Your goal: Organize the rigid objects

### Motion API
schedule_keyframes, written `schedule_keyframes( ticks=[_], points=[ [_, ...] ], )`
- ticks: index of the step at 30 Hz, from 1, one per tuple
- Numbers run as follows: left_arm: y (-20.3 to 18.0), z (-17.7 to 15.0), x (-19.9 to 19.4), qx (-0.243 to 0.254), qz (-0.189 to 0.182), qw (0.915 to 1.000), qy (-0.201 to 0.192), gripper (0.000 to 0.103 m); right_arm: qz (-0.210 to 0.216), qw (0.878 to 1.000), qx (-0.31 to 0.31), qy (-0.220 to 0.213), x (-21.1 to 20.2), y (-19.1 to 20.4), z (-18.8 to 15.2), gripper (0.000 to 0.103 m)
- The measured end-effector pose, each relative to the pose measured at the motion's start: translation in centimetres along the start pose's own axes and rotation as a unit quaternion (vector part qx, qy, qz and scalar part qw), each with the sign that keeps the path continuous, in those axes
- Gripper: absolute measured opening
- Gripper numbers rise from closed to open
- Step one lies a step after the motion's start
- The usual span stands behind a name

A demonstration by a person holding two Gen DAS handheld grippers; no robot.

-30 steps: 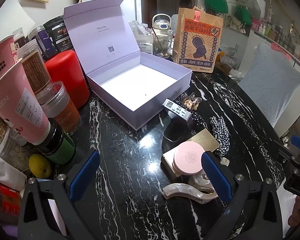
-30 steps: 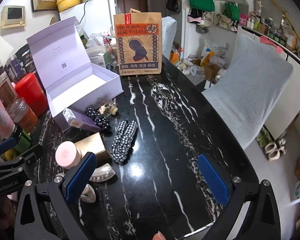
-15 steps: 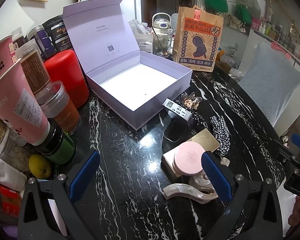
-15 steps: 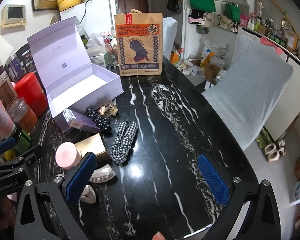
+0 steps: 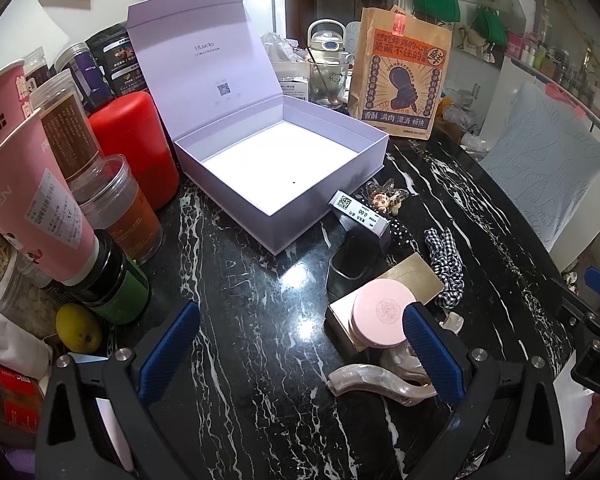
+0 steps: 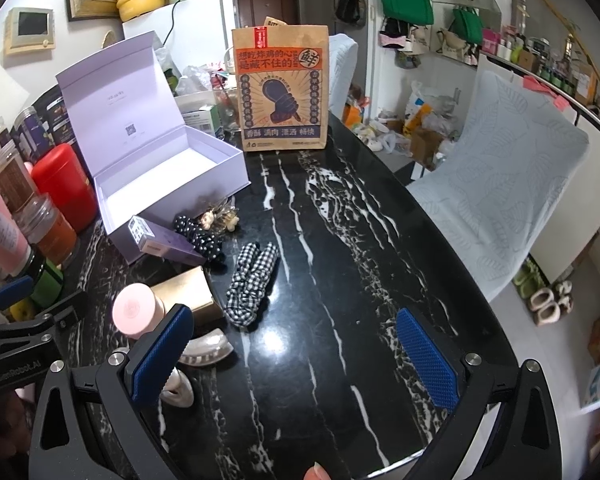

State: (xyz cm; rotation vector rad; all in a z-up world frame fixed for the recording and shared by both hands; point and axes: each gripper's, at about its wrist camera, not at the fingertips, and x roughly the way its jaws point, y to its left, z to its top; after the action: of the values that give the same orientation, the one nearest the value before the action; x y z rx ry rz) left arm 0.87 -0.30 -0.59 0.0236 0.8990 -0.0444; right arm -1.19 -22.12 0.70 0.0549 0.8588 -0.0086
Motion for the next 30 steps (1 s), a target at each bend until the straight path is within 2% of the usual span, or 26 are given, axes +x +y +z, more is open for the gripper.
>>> schedule_keyframes(
  ticks=[21, 30],
  points=[
    [0.3, -0.9, -1.4, -0.004, 0.006, 0.9999, -0.008, 0.103, 0.012, 1.000, -0.005, -0.013, -1.0, 0.3, -0.8, 0.103],
    [1.4, -2.1, -1.3, -0.018, 0.014, 0.9997, 0.001, 0.103, 0.046, 0.999, -0.020, -0.007, -0.7, 1.3, -2.2, 0.103]
  ],
)
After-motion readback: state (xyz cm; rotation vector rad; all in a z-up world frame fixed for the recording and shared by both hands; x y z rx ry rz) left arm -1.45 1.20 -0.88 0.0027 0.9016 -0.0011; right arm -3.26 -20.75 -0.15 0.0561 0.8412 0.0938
